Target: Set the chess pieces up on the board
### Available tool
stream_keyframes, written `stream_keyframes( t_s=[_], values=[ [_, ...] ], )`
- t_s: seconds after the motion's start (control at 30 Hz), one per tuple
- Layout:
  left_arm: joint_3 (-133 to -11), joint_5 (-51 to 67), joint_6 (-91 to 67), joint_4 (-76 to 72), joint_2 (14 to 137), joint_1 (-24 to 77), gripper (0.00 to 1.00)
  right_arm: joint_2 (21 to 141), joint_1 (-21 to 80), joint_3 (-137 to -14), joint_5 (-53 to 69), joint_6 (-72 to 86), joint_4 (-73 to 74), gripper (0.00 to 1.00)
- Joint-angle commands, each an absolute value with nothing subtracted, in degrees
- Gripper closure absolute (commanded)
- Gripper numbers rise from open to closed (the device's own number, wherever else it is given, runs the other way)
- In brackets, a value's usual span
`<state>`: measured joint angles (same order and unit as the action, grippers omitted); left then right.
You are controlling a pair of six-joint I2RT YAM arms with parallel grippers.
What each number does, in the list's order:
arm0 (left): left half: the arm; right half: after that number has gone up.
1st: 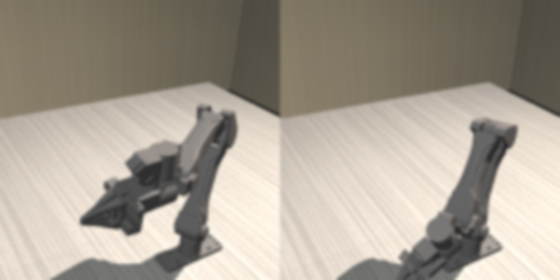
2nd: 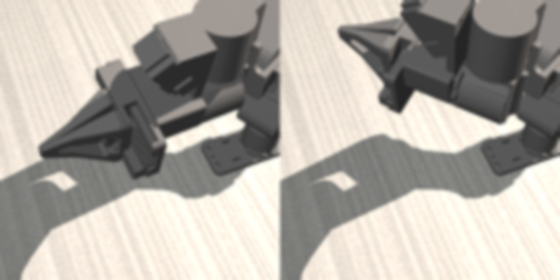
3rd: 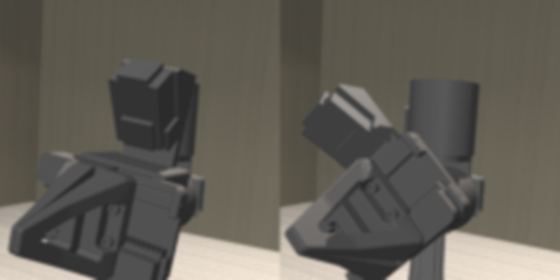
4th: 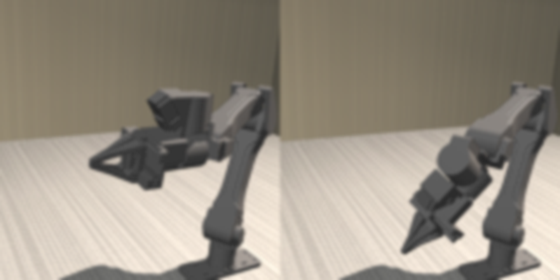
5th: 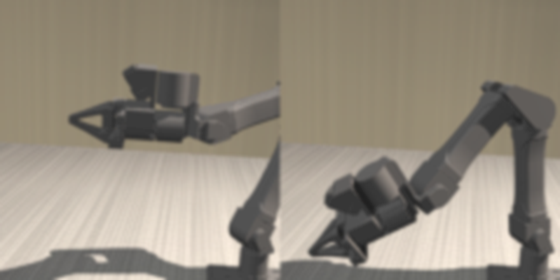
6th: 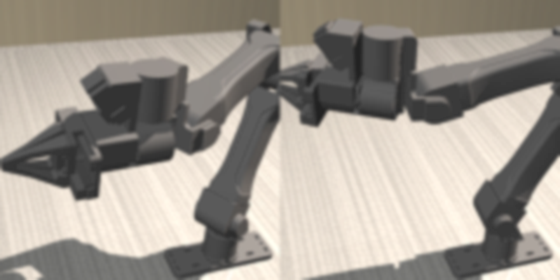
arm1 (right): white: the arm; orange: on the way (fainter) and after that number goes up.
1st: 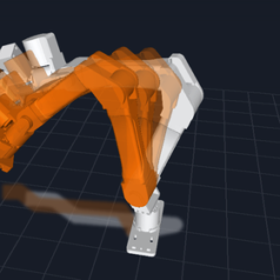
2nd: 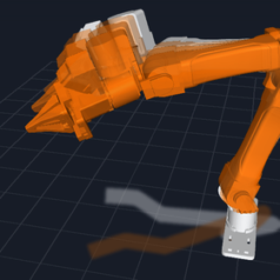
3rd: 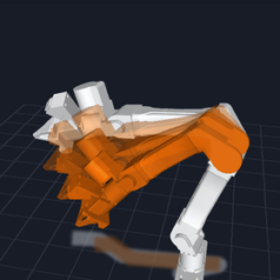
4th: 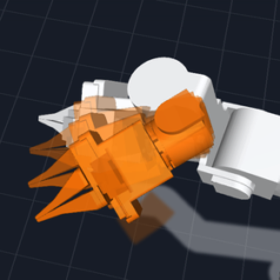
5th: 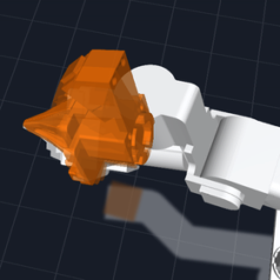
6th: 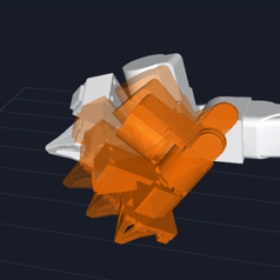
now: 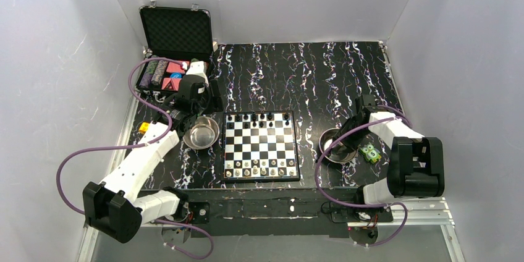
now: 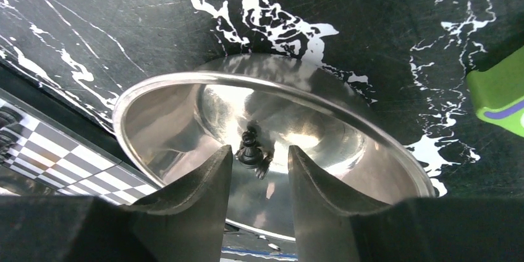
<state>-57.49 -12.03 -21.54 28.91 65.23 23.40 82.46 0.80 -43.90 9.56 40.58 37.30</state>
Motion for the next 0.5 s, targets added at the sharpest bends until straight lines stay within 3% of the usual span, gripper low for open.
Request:
stream_keyframes(
  t_s=[0.0,0.47],
  values=[
    [-57.40,-11.17,-21.96,28.61,64.50,23.12,0.37,83.59,0.62,-42.99,9.29,38.86,36.63,0.55],
    [-57.26,-11.17,-21.62,28.61,64.76,23.13,0.37,86.22,2.32,-43.82,9.72,38.40,35.31,0.59]
  ],
)
